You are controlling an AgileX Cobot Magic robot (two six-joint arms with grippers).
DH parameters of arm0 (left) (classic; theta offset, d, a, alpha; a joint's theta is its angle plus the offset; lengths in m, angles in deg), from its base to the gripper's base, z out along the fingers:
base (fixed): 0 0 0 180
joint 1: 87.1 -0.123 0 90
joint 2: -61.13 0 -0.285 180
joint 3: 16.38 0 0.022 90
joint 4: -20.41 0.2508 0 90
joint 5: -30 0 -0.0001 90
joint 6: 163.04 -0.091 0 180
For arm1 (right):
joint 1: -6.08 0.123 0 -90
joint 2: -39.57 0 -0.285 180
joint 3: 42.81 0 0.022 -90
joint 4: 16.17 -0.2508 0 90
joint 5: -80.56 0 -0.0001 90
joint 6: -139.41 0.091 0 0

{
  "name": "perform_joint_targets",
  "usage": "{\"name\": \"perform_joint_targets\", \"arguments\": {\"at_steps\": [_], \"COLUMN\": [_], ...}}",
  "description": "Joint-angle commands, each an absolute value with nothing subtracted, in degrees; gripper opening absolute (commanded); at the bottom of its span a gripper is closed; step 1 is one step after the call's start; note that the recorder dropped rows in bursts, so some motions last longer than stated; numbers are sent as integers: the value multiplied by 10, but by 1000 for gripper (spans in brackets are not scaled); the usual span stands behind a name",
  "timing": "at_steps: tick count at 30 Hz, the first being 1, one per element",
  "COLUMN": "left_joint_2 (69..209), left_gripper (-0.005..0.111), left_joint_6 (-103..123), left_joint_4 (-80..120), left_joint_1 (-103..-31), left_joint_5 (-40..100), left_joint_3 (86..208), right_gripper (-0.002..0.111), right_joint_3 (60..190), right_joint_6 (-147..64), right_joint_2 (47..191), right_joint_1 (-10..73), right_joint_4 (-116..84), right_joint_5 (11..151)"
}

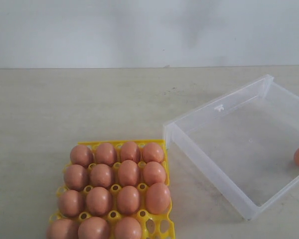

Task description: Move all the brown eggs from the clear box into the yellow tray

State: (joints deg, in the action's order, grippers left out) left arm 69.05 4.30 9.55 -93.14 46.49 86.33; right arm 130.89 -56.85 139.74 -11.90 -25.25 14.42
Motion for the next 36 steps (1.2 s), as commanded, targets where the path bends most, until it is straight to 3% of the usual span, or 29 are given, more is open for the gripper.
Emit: {"name": "perform_joint_targets", "arguments": {"at_steps": [1, 11, 14, 19, 21, 36], "left_joint_2": [689, 689, 689, 689, 689, 689], "left_gripper": [4, 4, 4, 4, 4, 4], "left_joint_6": [39, 39, 39, 39, 39, 39], "left_joint_4": [93, 93, 93, 93, 93, 93], "left_joint_1": [-933, -933, -933, -933, -933, -933], "left_joint_5": [463, 463, 463, 463, 463, 463], "left_joint_3": [864, 864, 864, 864, 864, 864], "right_gripper": [0, 3, 17, 59, 67, 67], "right_joint_3": [1362, 1453, 1453, 1453, 1453, 1350], "right_joint_6": [-569, -491, -569, -656, -647, -632], "right_joint_2": [1432, 1561, 1559, 1559, 1559, 1562], "right_joint_1": [-58, -41, -41, -41, -41, -41], "right_joint_4": [-234, -172, -172, -173, -172, -116], "right_joint_5": [140, 106, 106, 106, 106, 106]}}
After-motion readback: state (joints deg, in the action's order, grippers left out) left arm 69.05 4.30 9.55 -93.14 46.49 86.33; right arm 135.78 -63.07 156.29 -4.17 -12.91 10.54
